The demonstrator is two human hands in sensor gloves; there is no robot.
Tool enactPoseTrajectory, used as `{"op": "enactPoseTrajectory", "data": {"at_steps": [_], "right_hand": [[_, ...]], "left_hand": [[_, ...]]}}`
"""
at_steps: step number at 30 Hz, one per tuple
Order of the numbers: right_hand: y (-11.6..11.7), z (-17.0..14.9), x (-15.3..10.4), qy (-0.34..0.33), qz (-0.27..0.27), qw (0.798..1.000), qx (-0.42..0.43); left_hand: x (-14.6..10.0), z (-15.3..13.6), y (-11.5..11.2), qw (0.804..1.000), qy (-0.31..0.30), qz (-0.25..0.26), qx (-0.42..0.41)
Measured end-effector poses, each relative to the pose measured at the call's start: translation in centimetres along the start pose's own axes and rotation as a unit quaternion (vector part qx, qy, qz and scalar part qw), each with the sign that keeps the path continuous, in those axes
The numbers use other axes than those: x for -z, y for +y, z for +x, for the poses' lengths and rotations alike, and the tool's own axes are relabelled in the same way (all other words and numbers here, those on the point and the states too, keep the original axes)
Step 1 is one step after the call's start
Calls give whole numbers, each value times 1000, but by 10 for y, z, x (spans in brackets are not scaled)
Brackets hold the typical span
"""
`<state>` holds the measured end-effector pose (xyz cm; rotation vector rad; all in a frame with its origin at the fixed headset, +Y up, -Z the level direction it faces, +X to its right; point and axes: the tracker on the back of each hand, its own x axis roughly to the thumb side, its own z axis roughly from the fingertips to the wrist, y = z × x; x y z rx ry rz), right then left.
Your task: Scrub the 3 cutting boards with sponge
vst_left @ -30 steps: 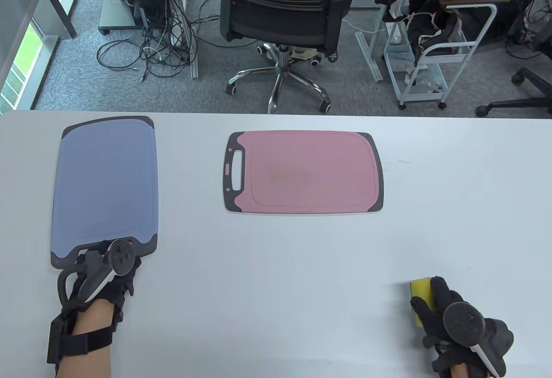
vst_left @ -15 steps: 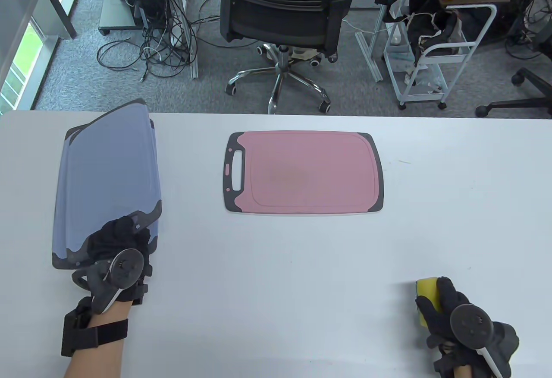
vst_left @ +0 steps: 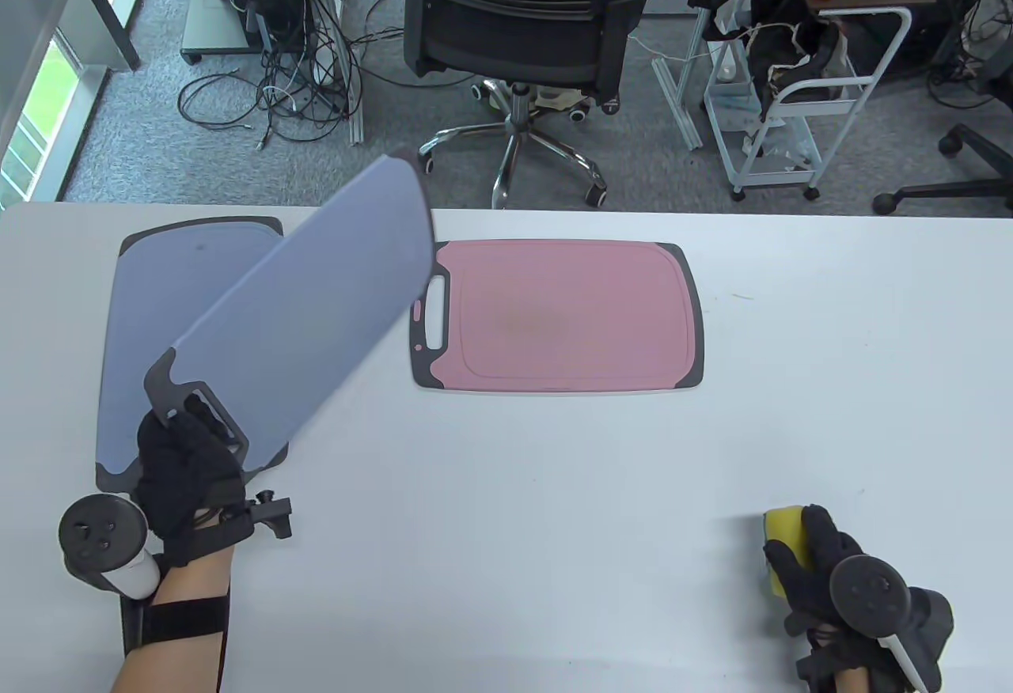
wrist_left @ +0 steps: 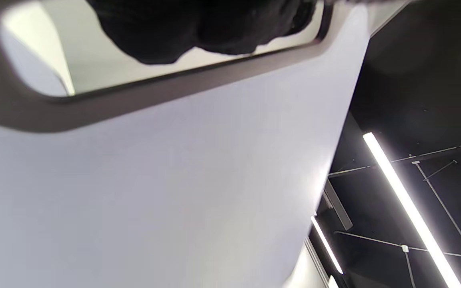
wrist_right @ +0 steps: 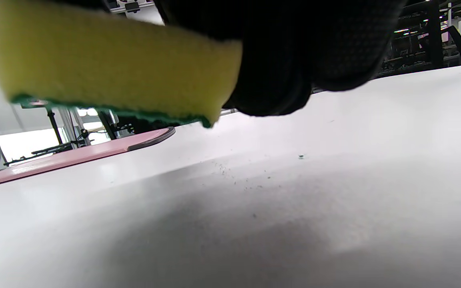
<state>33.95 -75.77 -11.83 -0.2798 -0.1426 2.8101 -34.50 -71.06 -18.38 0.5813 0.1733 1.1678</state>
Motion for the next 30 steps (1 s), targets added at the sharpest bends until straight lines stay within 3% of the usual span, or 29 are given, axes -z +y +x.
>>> {"op": "enactPoseTrajectory", "data": {"at_steps": [4,8,14,17,19,20,21,26,29,30], "right_hand": [[0,0,0,-2,7,1000,-2],[-2,2,-2,-7,0,1000,6],[-3,1,-4,-5,-4,1000,16],[-2,1,-4,-5,0,1000,15],[-1,2,-3,-3,-1,1000,17],[0,4,-2,-3,-4,1000,19],[-1,7,-2,-6,-3,1000,22],[-3,55,4,-72,-18,997,-2],[7,107,18,-113,-2,994,-8],[12,124,23,-123,2,992,-9]], "left_hand": [[-3,-4,-17,996,28,-70,-41],[-7,-13,-38,963,119,-209,-122],[-31,-13,-80,931,181,-308,-77],[-40,-28,-101,903,247,-340,-84],[-44,-37,-111,872,292,-385,-80],[-46,-40,-117,858,307,-406,-61],[-46,-41,-119,857,296,-421,-22],[-47,-59,-131,851,299,-429,35],[-50,-71,-138,837,322,-441,48],[-50,-70,-139,843,310,-437,45]]}}
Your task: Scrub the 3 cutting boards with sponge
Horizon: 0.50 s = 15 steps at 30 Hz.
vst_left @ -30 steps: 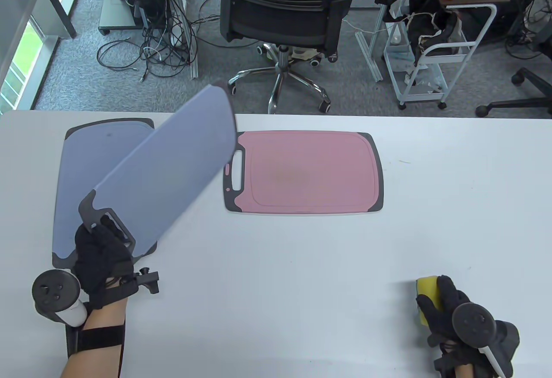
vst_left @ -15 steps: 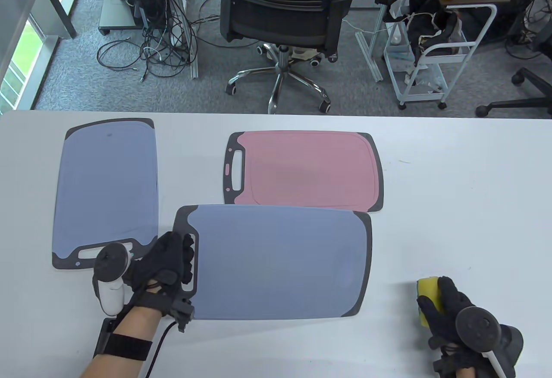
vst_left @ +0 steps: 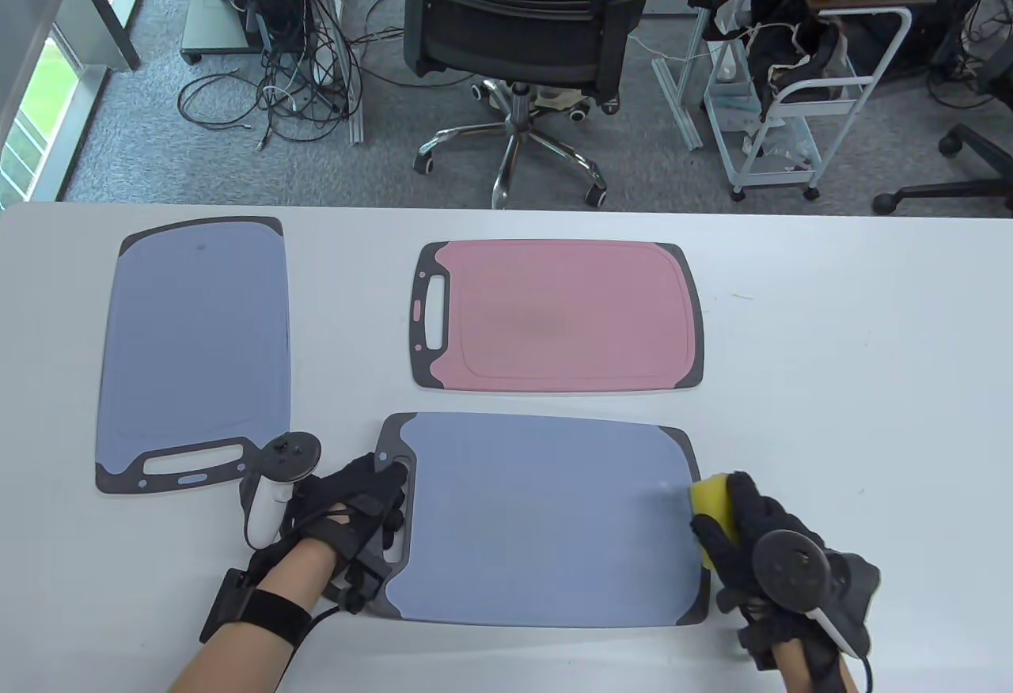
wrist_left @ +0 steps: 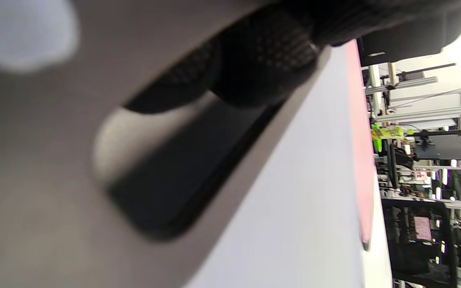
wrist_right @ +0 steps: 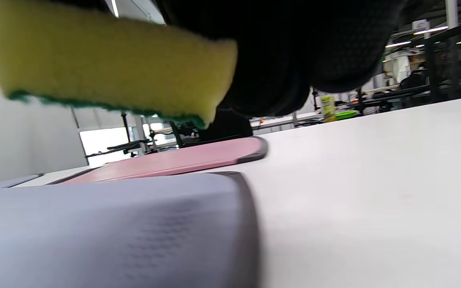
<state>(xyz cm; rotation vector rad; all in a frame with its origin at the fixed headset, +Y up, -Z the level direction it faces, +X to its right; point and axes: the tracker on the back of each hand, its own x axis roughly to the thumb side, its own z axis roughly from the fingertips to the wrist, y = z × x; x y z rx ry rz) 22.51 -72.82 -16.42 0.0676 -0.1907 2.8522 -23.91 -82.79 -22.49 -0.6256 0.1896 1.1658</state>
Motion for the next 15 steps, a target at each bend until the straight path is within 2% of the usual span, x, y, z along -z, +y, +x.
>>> {"op": "enactPoseTrajectory", "data": {"at_steps": [8,13,15], "right_hand": [[78,156,76,-84,69,993,-44],[108,235,100,-117,95,985,-84],[114,254,104,-120,112,981,-101]], "left_hand": [[0,1,-1,1000,12,0,1],[-5,-1,-4,1000,14,2,-12],[-5,-1,-5,1000,16,3,-13]]}}
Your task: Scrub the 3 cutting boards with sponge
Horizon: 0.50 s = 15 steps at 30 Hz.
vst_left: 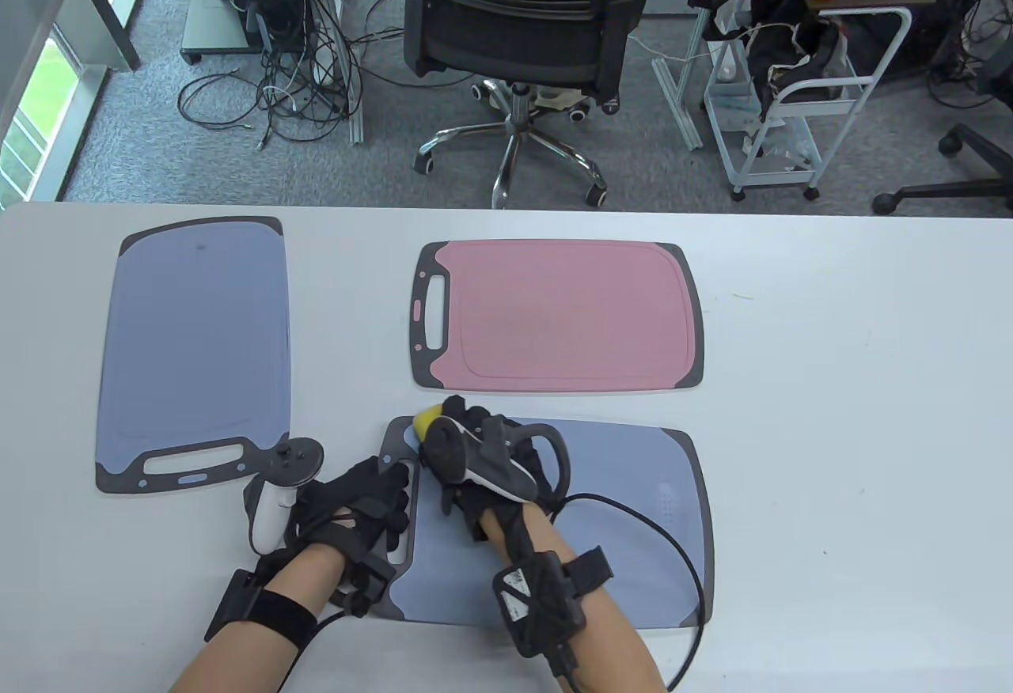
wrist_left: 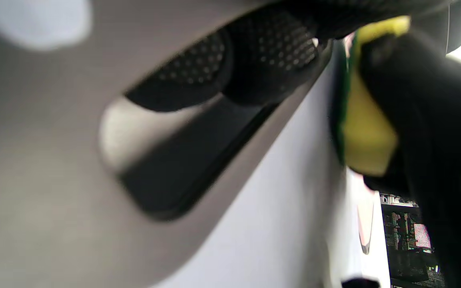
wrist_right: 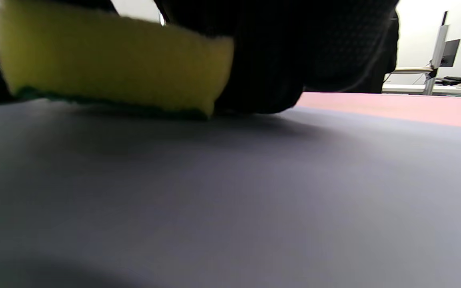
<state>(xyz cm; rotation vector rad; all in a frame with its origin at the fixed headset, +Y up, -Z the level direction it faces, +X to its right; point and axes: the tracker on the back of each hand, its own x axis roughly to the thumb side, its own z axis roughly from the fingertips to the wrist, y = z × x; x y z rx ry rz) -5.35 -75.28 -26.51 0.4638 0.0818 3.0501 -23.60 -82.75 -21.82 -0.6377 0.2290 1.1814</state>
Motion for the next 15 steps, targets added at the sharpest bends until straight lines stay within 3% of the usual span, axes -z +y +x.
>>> {"op": "enactPoseTrajectory", "data": {"at_steps": [3,6,11,12,15], "right_hand": [[0,5,5,-1,0,999,-53],[2,-34,-5,43,9,996,-73],[5,-166,-51,194,21,978,-69],[6,-201,-66,244,23,967,-74],[7,-264,-96,333,42,940,-64]], "left_hand": [[0,-1,0,1000,2,-2,-7],[-1,-1,-1,1000,4,-3,-14],[-3,-1,-6,1000,7,0,-21],[-3,-1,-8,1000,7,0,-21],[-1,1,-9,1000,7,0,-16]]}}
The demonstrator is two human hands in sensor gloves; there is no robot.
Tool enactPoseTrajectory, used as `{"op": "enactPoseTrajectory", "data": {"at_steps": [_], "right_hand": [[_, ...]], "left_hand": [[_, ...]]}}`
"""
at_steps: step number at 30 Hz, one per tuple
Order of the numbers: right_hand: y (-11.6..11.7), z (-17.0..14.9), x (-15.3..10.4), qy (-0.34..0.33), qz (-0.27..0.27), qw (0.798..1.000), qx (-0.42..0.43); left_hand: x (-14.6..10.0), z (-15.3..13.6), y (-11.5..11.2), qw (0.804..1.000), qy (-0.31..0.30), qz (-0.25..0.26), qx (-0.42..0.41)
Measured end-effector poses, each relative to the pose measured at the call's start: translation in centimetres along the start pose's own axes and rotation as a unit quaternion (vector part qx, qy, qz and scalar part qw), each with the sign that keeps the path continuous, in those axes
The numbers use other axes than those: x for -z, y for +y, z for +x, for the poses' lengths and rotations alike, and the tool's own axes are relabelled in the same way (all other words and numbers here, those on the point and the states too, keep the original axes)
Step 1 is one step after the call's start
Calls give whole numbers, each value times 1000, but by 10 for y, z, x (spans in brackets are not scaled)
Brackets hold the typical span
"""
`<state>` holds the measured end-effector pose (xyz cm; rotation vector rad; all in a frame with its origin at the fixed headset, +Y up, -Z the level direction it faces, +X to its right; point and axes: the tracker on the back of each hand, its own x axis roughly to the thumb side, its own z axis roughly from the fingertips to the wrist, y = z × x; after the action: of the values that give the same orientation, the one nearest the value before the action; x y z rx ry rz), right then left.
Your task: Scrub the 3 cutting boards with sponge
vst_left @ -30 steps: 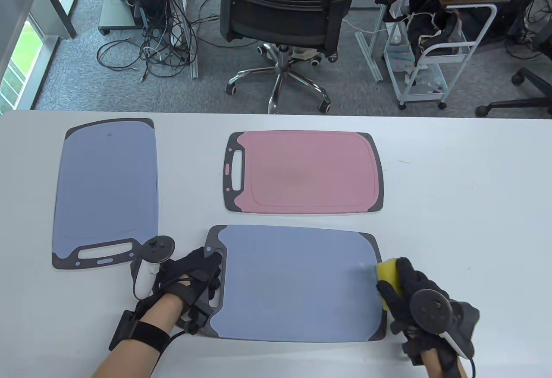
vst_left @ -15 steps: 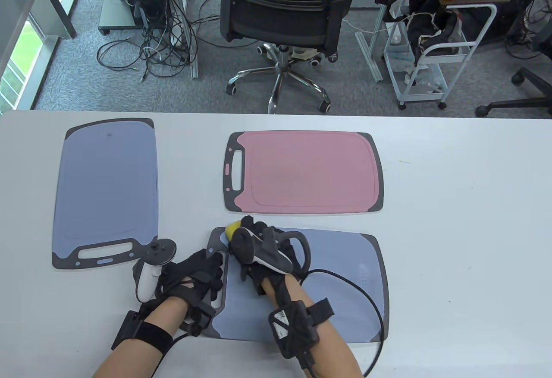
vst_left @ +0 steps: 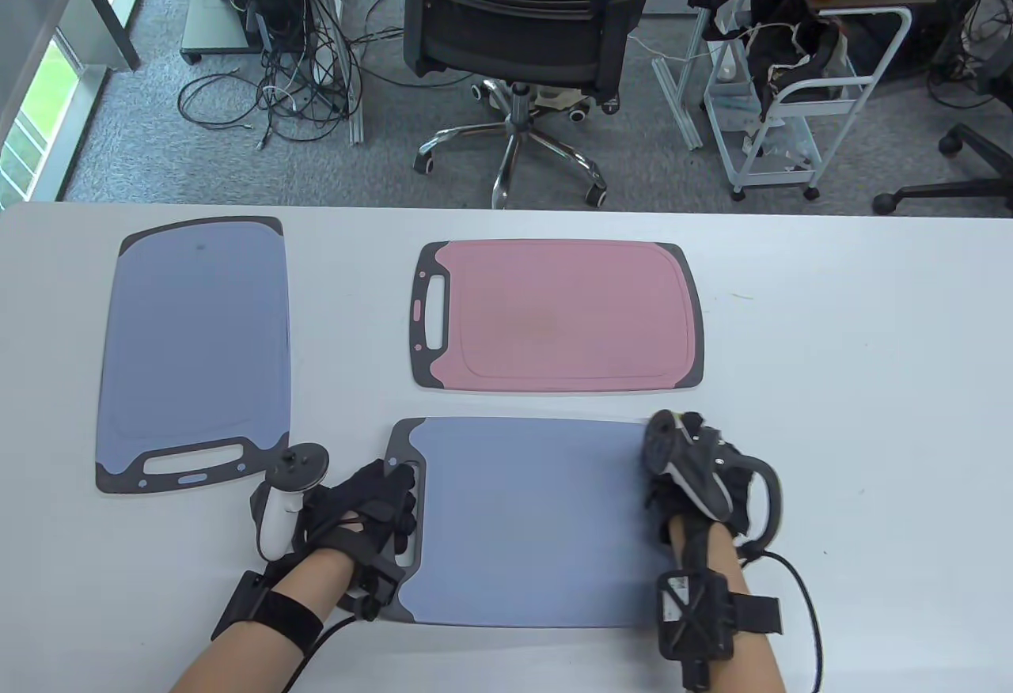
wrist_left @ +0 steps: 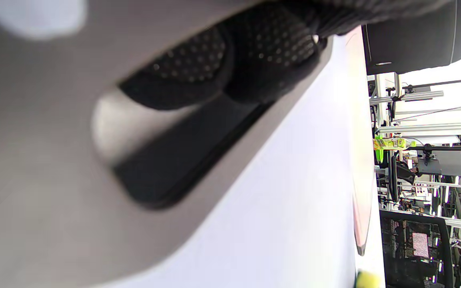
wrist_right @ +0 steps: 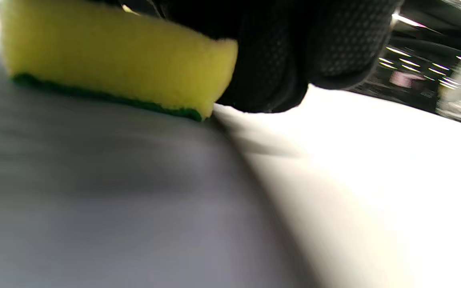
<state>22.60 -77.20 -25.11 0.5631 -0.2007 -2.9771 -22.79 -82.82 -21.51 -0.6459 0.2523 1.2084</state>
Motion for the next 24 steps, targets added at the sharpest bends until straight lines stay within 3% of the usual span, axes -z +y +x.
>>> {"op": "enactPoseTrajectory", "data": {"at_steps": [3,7,11,14,15,18,21,24], "right_hand": [[1,-10,0,4,9,998,60],[-13,64,-26,-144,-9,988,55],[-28,181,-108,-348,-34,936,34],[-31,224,-154,-439,-50,897,28],[-31,228,-159,-441,-62,895,23],[-28,209,-148,-414,-83,906,-7],[-20,151,-109,-313,-59,948,4],[-9,73,-68,-177,-31,984,9]], "left_hand": [[1,2,0,1000,-3,-3,13],[1,1,0,1000,-3,-3,14],[2,1,1,1000,3,-12,8],[2,1,1,1000,3,-13,8],[2,1,1,1000,3,-11,9],[2,0,1,1000,2,-11,11],[3,0,1,1000,3,-13,9],[2,0,1,1000,2,-11,10]]}}
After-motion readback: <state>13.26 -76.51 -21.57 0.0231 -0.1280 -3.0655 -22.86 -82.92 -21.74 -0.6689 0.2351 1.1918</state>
